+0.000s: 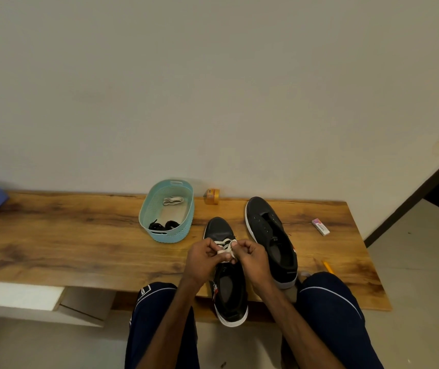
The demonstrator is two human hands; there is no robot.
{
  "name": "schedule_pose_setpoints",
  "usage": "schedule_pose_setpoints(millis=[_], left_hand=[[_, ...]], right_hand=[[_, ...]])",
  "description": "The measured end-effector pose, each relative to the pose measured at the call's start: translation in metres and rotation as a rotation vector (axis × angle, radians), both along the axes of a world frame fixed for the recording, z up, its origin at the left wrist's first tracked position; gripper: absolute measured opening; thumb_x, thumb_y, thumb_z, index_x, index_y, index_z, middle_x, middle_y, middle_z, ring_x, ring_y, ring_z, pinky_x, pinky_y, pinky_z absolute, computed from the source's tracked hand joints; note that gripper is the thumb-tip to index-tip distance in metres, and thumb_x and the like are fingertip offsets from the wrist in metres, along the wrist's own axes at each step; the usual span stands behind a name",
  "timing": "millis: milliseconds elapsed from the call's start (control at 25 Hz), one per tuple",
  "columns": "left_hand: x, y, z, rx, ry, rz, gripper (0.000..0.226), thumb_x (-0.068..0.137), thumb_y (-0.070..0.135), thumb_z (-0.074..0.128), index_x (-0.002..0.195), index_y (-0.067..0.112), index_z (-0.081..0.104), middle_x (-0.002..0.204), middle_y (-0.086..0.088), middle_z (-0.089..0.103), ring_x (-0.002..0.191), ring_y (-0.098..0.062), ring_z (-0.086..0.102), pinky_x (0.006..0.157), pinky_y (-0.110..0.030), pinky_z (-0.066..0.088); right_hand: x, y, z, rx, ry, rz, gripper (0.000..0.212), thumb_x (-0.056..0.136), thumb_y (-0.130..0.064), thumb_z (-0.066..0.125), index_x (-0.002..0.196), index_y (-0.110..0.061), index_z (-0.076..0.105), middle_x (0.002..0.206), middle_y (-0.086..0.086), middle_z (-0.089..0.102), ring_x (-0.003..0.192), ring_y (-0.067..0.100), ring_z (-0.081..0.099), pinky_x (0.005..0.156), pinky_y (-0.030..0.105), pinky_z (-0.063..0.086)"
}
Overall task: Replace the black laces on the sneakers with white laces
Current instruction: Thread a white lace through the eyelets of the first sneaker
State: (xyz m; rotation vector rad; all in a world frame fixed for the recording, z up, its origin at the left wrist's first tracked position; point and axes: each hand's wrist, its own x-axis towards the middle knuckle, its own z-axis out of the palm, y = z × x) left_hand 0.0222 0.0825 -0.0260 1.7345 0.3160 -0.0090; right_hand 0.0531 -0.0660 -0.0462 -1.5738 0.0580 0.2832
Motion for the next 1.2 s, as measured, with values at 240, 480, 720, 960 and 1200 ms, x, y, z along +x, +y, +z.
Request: schedule_pose_setpoints(millis=[240, 480, 720, 960, 1200], left_hand=[[-0.006, -0.004, 0.004, 0.222, -0.107, 0.034, 0.022, 0.08, 0.006, 0.078, 0.078, 0.021, 0.062, 0.077, 0.004, 0.073, 0.075, -0.006, 0.07, 0.068, -0.017, 0.054], [-0.007, -0.007, 0.001, 0.461, -0.179, 0.029, 0.021, 0.088, 0.011, 0.07, 0.085, 0.028, 0.058, 0.085, 0.012, 0.065, 0.083, 0.002, 0.06, 0.071, -0.015, 0.048], [-0.005, -0.006, -0.002, 0.387, -0.101, 0.066, 0.021, 0.088, 0.013, 0.073, 0.083, 0.026, 0.057, 0.082, 0.011, 0.068, 0.078, 0.006, 0.064, 0.066, -0.01, 0.049], [0.001, -0.004, -0.003, 0.072, 0.013, 0.211, 0.015, 0.085, 0.011, 0.076, 0.086, 0.008, 0.062, 0.084, -0.005, 0.074, 0.079, -0.014, 0.073, 0.071, -0.028, 0.057], [0.0, 0.0, -0.002, -0.165, 0.181, 0.168, 0.02, 0.086, 0.014, 0.076, 0.094, -0.001, 0.065, 0.079, -0.014, 0.074, 0.069, -0.018, 0.063, 0.06, -0.025, 0.052]], right_hand=[[0.0, 0.003, 0.0, -0.39, -0.199, 0.104, 0.007, 0.095, -0.02, 0.065, 0.095, -0.021, 0.072, 0.085, -0.006, 0.073, 0.079, 0.006, 0.068, 0.075, 0.035, 0.058], [0.003, 0.0, 0.003, -0.518, -0.234, 0.246, 0.015, 0.093, -0.025, 0.068, 0.104, -0.016, 0.072, 0.104, -0.004, 0.067, 0.096, 0.01, 0.063, 0.087, 0.034, 0.052], [0.004, 0.0, 0.004, -0.66, -0.375, 0.254, 0.021, 0.094, -0.027, 0.066, 0.095, -0.007, 0.072, 0.104, 0.001, 0.057, 0.093, 0.014, 0.055, 0.083, 0.031, 0.049], [-0.003, -0.004, 0.01, -0.618, -0.518, 0.257, 0.019, 0.093, -0.018, 0.066, 0.11, -0.023, 0.061, 0.108, -0.005, 0.059, 0.097, 0.011, 0.054, 0.083, 0.03, 0.049], [-0.011, -0.004, 0.013, -0.942, -0.791, 0.307, 0.025, 0.088, -0.015, 0.063, 0.11, -0.027, 0.059, 0.109, -0.006, 0.065, 0.103, 0.018, 0.057, 0.096, 0.039, 0.043]])
